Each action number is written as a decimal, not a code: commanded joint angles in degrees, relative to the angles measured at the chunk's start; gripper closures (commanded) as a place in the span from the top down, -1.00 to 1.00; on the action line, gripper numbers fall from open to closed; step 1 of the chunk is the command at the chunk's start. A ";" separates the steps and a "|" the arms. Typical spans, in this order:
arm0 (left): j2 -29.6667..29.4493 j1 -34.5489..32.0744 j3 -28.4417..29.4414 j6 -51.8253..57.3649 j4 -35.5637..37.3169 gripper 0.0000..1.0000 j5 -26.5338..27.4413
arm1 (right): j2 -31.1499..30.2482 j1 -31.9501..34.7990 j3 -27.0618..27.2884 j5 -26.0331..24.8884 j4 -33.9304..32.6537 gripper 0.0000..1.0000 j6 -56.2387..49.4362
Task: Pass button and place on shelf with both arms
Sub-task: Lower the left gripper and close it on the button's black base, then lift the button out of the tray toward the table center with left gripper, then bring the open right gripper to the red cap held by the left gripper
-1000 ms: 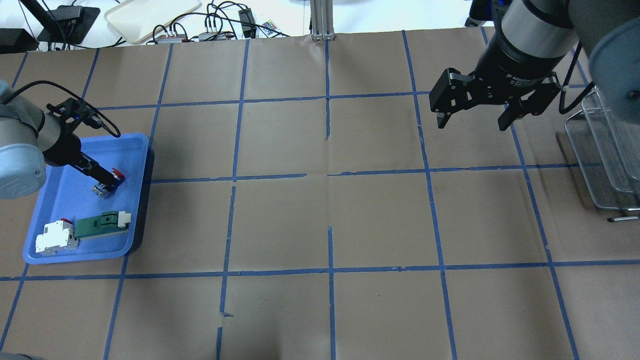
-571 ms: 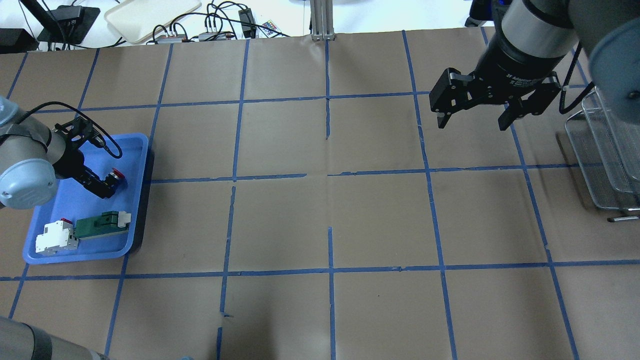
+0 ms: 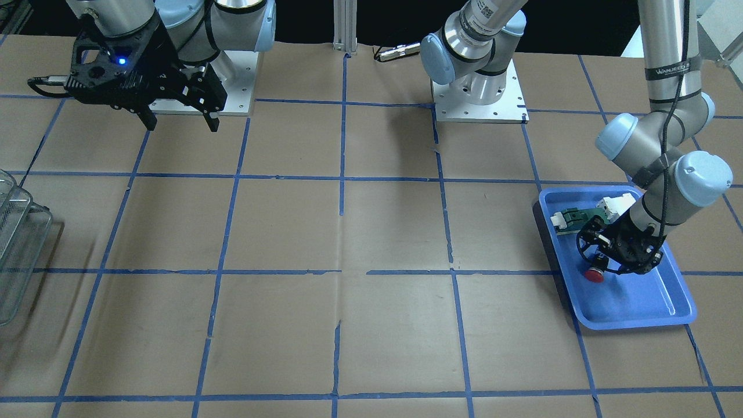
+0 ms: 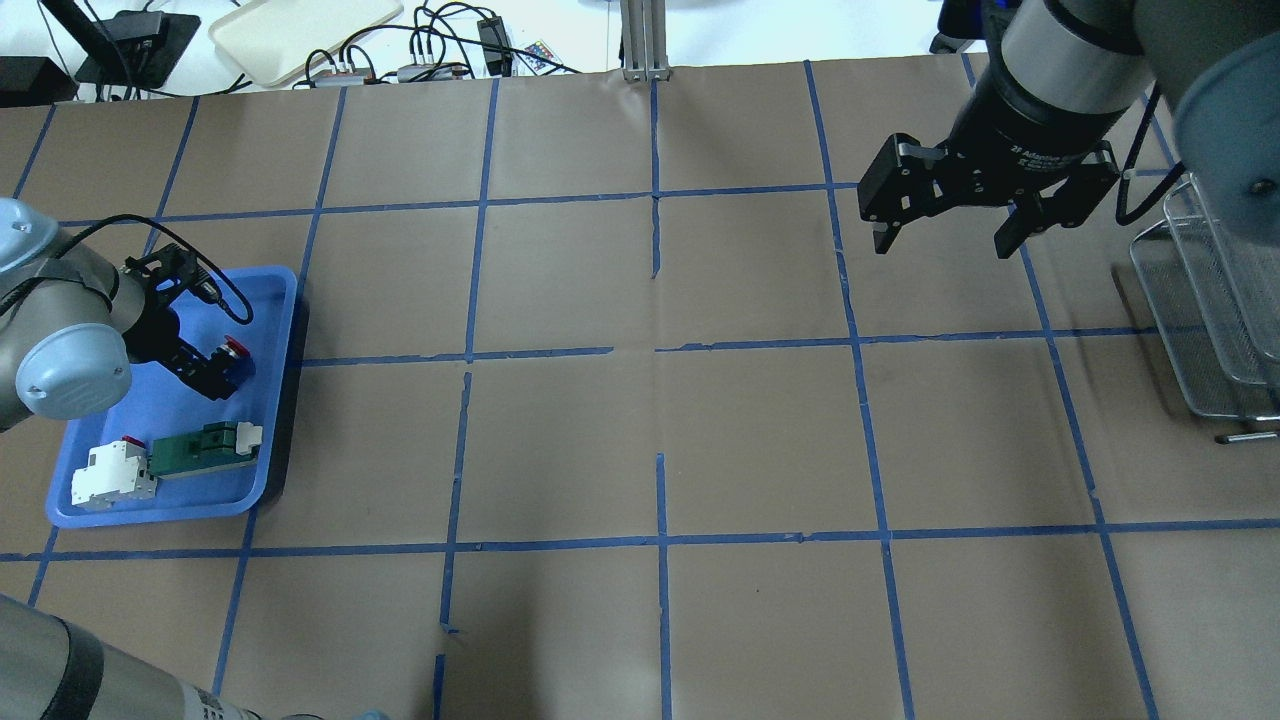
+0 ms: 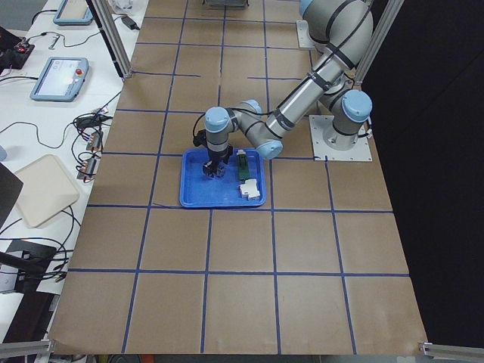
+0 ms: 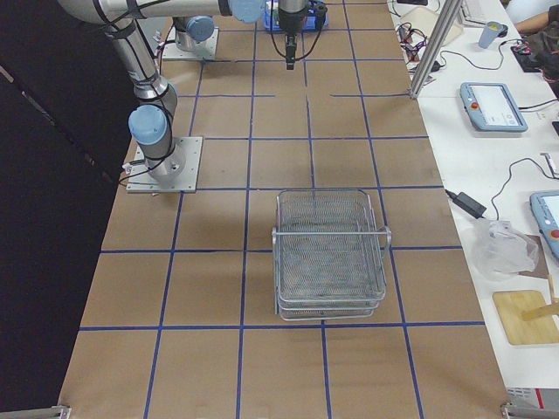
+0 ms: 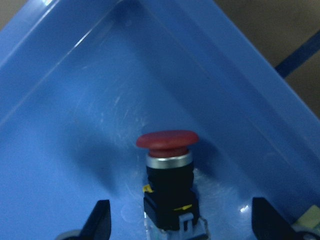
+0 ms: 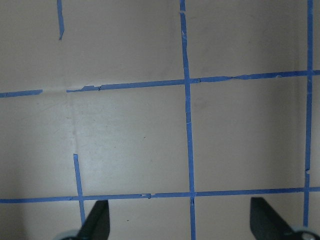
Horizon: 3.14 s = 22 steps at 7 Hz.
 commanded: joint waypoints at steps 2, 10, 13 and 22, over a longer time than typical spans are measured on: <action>0.79 0.08 0.31 4.82 -0.32 -1.00 0.61 | 0.07 0.00 -0.09 0.27 -0.08 1.00 -0.09; 9.67 -23.09 17.98 9.38 -35.39 -1.00 -18.69 | -0.28 -0.79 -0.88 7.62 -5.68 1.00 -7.77; 9.85 -34.25 18.41 9.52 -33.91 -1.00 -32.05 | -0.28 -2.89 -0.88 15.25 -5.70 1.00 -28.24; 12.05 -44.75 19.30 -1.63 -23.53 -1.00 -55.46 | -3.00 -8.00 0.17 32.97 -2.98 0.99 -73.82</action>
